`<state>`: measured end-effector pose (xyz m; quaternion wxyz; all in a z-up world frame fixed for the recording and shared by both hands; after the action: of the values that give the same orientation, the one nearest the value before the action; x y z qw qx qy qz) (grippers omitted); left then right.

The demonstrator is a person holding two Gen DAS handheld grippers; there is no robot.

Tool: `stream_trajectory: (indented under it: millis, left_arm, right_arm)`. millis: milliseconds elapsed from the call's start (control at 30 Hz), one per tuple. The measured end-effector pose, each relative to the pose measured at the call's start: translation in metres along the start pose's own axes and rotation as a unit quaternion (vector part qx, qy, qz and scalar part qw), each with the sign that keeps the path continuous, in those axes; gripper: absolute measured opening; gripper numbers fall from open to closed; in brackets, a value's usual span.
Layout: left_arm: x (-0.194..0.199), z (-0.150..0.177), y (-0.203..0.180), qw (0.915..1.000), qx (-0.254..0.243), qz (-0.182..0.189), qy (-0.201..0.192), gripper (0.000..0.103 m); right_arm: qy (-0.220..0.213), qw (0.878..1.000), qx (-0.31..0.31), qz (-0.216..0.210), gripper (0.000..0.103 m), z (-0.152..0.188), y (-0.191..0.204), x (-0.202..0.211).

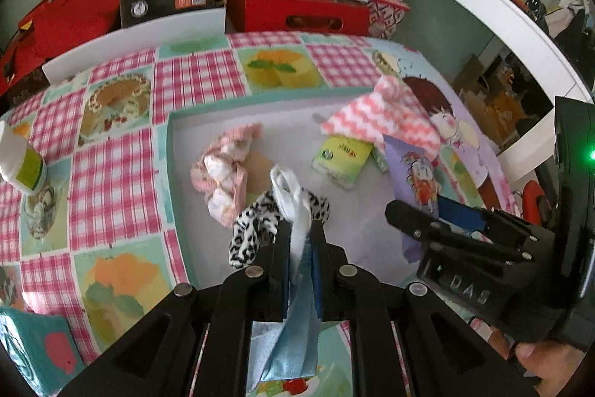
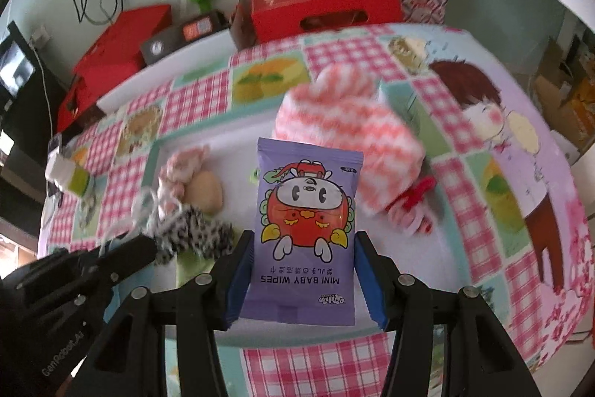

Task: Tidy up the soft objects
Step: 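Carry the mask and wipes pack over the white tray, then lower the mask into the tray and open the left gripper while the right gripper releases the wipes pack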

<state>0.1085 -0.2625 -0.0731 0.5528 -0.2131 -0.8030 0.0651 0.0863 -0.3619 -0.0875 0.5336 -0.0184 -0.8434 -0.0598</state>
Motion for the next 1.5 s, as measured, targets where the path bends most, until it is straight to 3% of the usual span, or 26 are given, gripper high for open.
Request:
stream_trajectory:
  millis: [400,833,1067,1267,1400,1500]
  left_arm:
    - [-0.024,0.003,0.025,0.9993,0.03,-0.022,0.004,0.01]
    - [-0.041,-0.011,0.046,0.9978,0.061,-0.025,-0.008,0.01]
    - [-0.044,-0.007,0.049,0.997,0.068,-0.035,0.009,0.011]
    - [-0.036,-0.002,0.05,0.996,0.072,-0.044,0.031,0.024]
    - [-0.025,-0.001,0.049,0.9961,0.063,-0.054,0.03,0.045]
    - [-0.008,-0.005,0.05,0.9961,0.045,-0.075,0.01,0.047]
  right_arm:
    - [0.056,0.998,0.024,-0.025,0.056,0.031,0.021,-0.032]
    - [0.069,0.996,0.045,-0.028,0.056,0.034,0.032,-0.042]
    - [0.075,0.996,0.049,-0.028,0.057,0.035,0.032,-0.046]
    - [0.067,0.996,0.05,-0.024,0.058,0.031,0.033,-0.042]
    - [0.062,0.997,0.047,-0.021,0.059,0.029,0.03,-0.037]
    - [0.051,0.997,0.05,-0.017,0.061,0.024,0.028,-0.031]
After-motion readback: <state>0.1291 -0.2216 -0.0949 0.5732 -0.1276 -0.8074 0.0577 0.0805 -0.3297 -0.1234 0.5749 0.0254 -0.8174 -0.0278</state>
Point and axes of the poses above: each gripper's, at about its wrist camera, not at the fingertips, and x roughly against the way its jaws point, y to its left, z to its underside, the point moved 9 cm from there along -x, roughly the way its jaws point, and after that the axes turned 14 degrees about x, right-handed, at the moved point
